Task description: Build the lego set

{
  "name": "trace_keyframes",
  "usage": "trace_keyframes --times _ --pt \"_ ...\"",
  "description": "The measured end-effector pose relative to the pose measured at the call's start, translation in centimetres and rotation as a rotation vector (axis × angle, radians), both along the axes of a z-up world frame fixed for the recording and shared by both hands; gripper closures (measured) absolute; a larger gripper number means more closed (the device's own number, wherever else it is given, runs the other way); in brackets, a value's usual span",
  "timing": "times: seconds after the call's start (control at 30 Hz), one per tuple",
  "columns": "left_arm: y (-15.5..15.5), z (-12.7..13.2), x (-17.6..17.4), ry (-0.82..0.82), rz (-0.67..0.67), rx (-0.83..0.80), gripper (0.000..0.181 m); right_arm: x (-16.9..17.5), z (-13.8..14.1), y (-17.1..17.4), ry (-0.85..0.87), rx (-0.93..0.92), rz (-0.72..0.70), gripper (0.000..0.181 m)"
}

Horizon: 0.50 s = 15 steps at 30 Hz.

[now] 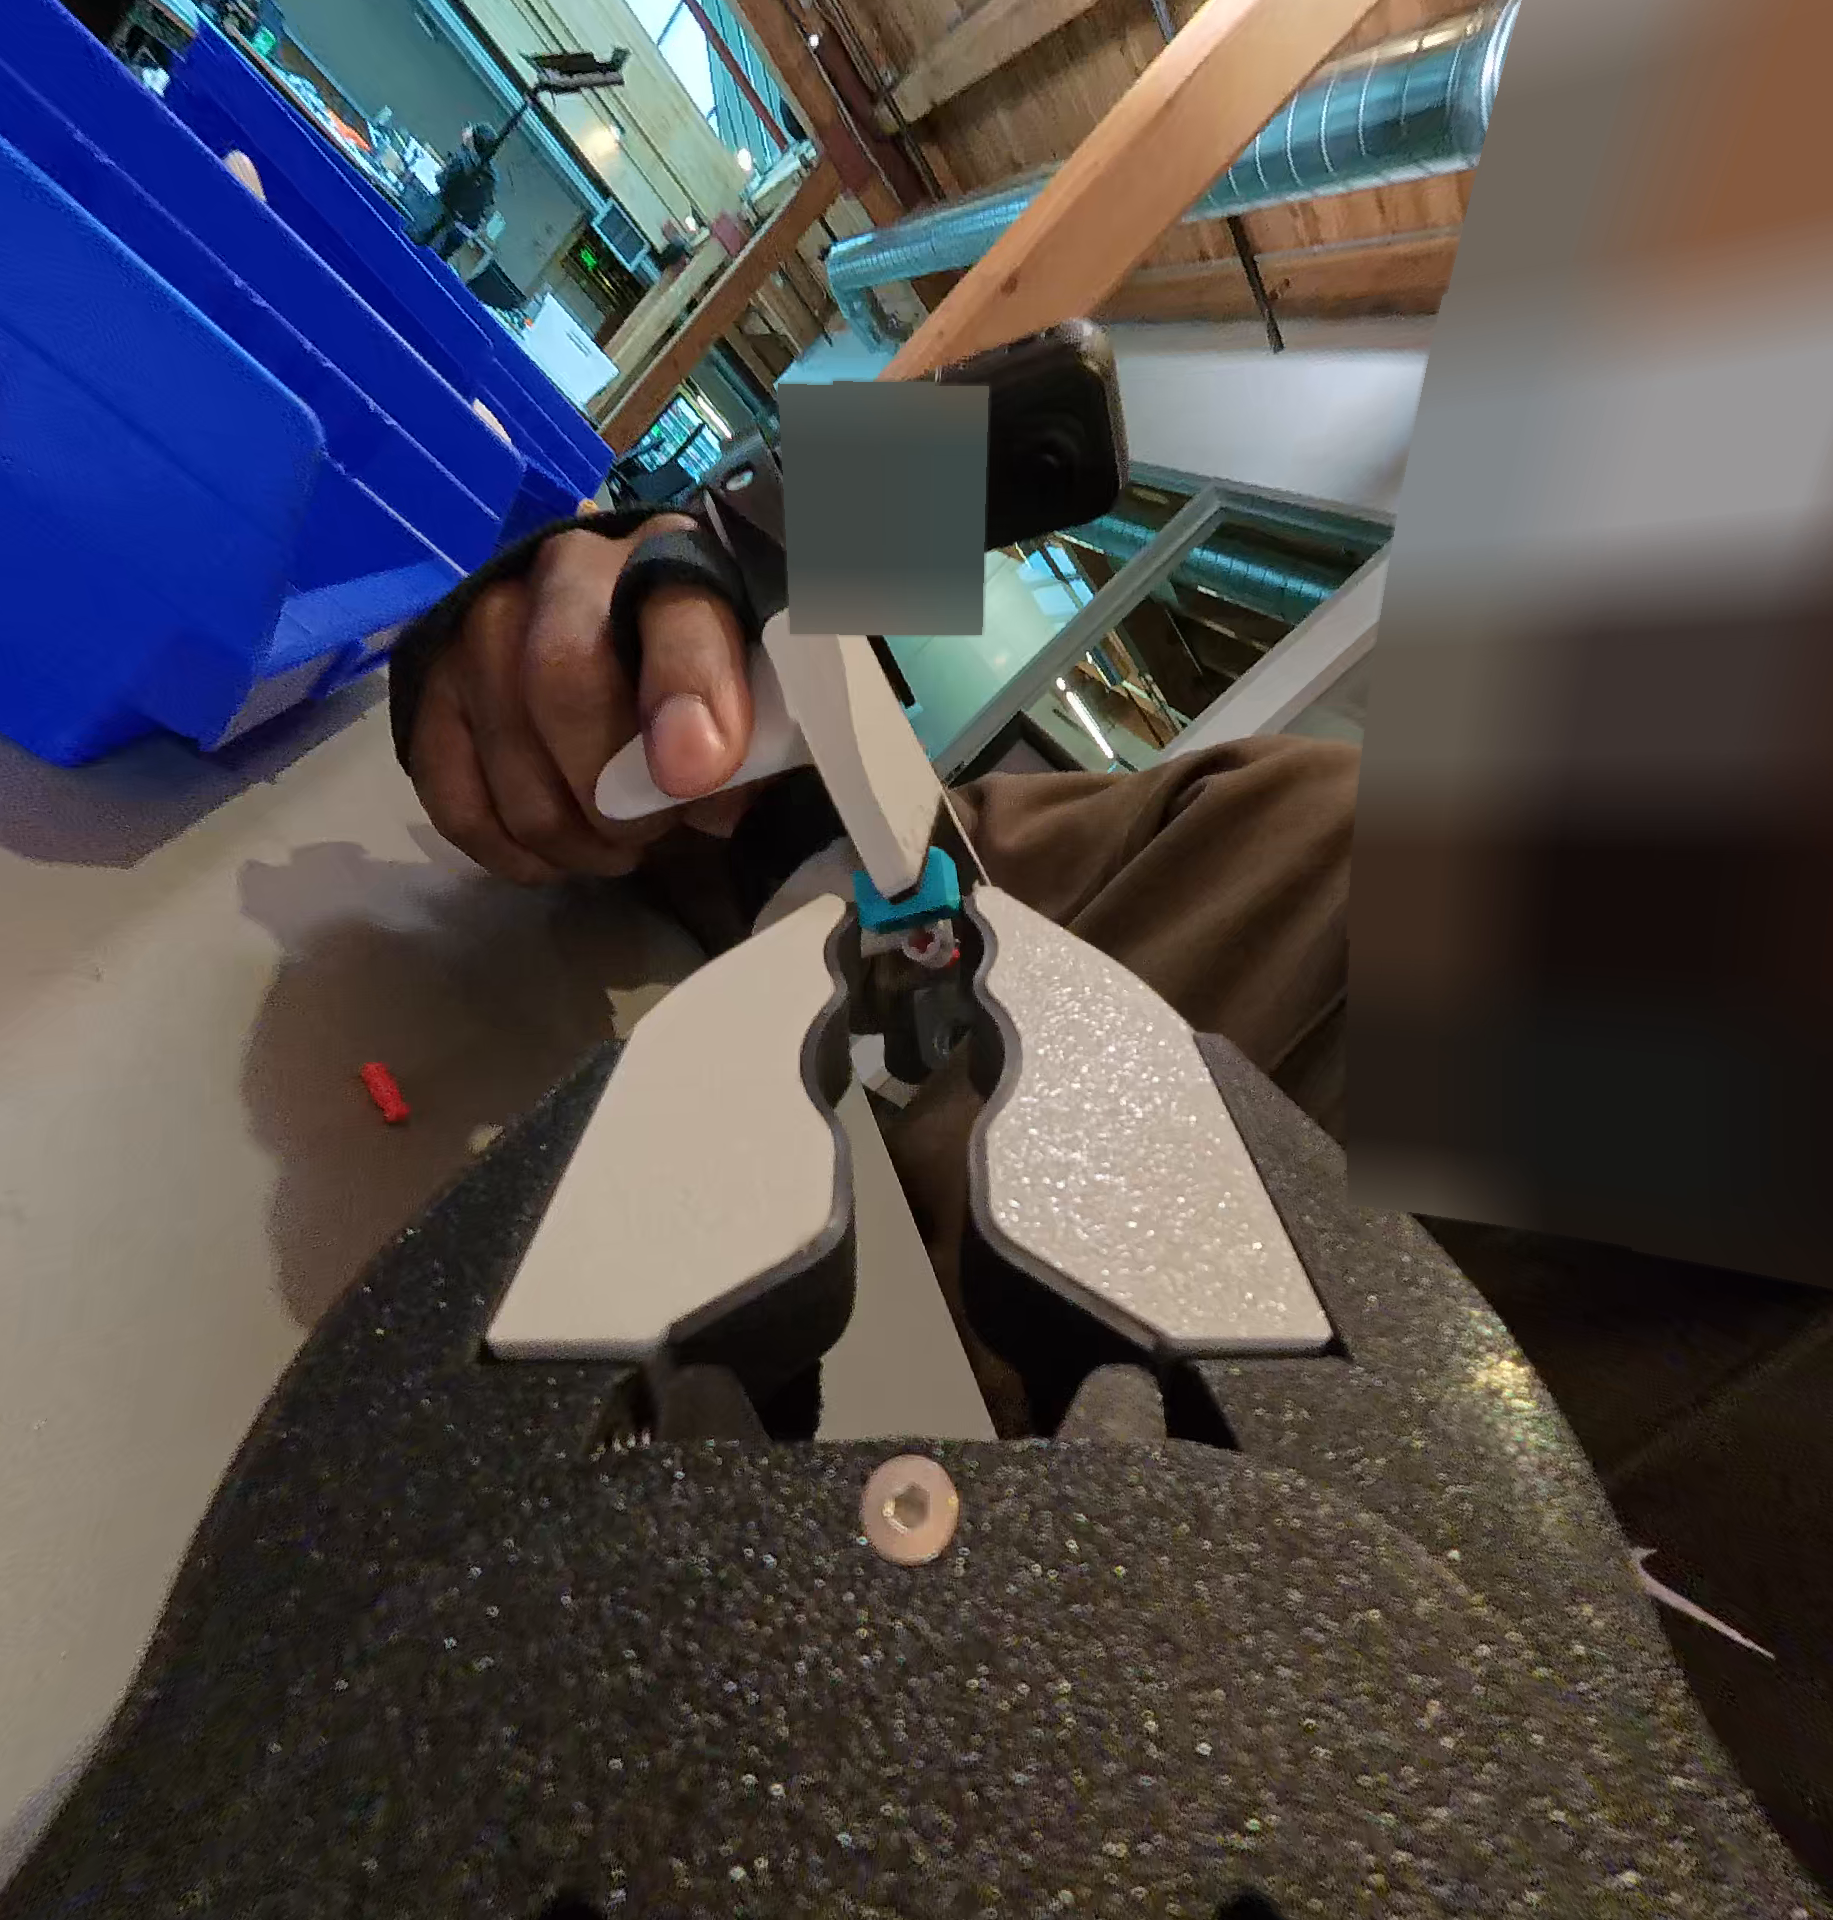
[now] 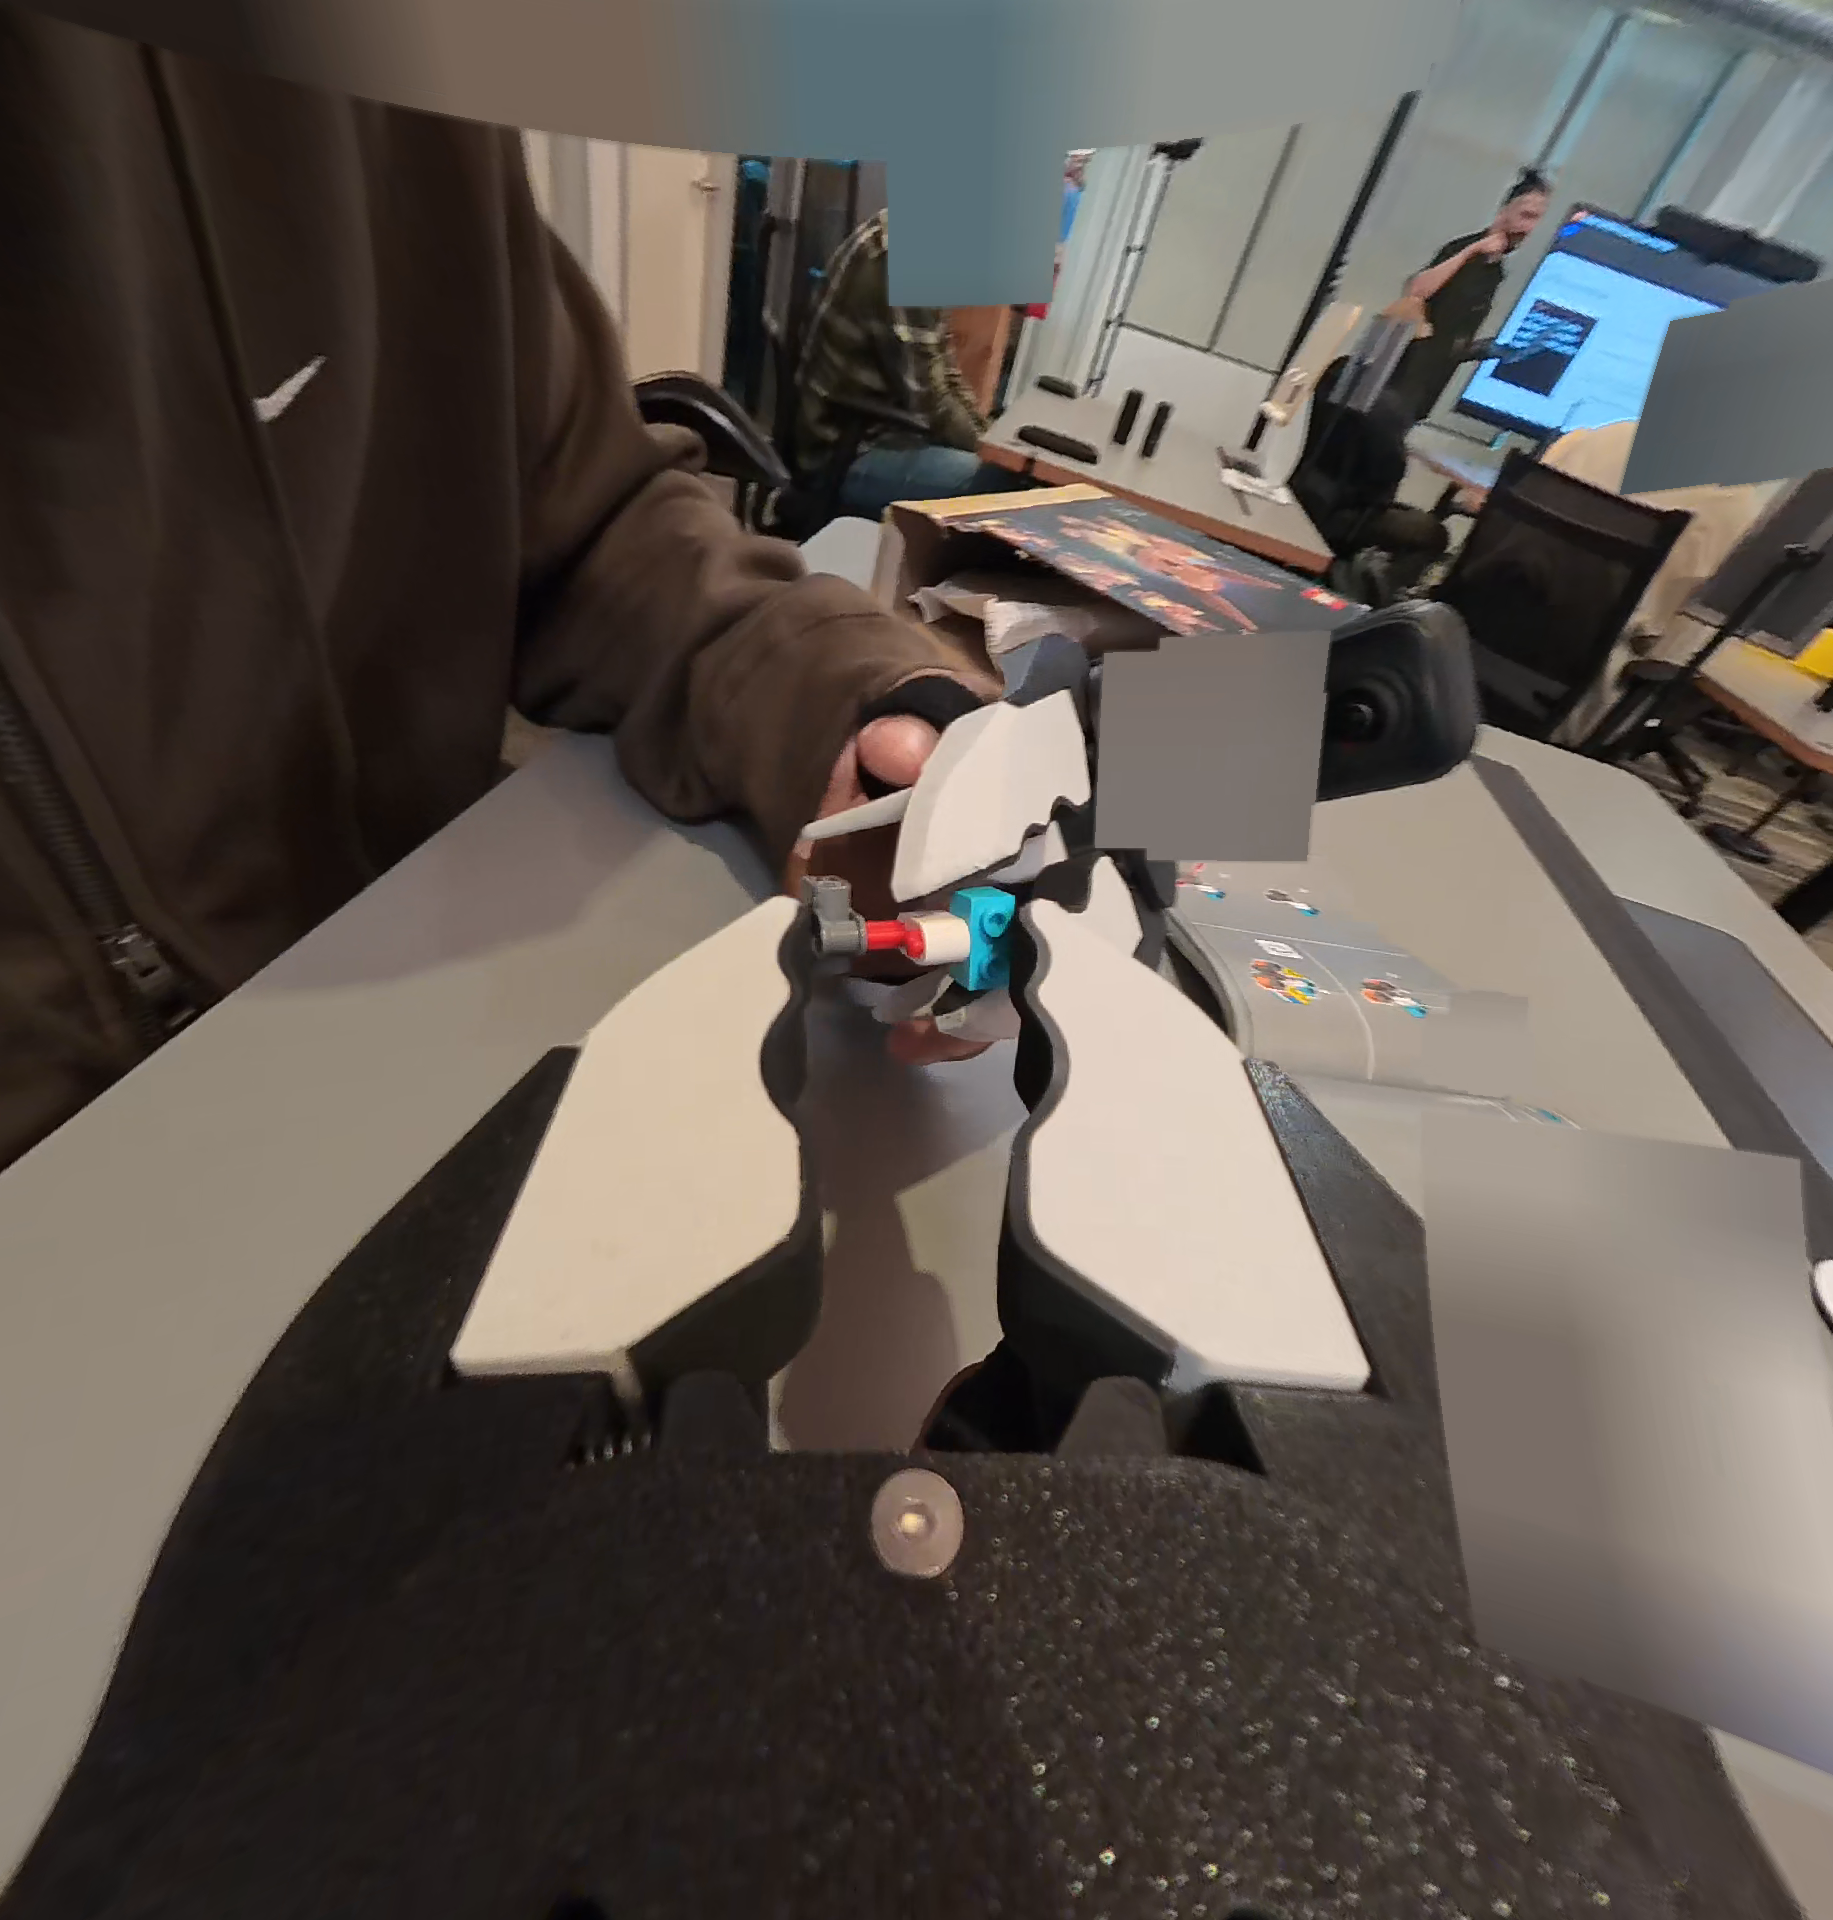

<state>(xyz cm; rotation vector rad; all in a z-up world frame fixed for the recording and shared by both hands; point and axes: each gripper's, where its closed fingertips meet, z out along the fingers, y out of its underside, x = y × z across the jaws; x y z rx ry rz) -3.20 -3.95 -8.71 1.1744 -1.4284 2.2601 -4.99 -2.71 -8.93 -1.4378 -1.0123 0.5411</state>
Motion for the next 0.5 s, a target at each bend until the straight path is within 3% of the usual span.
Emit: trace_keyframes --times 0.3,0.5 --pt "2.2 1.3 0.9 -0.001 0.118 -0.121 0.160 1.7 1.4 1.9 0.047 0.136 -0.187 0.145" --pt "2.8 1.1 1.4 0.018 0.154 -0.162 0.169 1.8 1.3 2.5 0.001 0.185 -0.250 0.146"
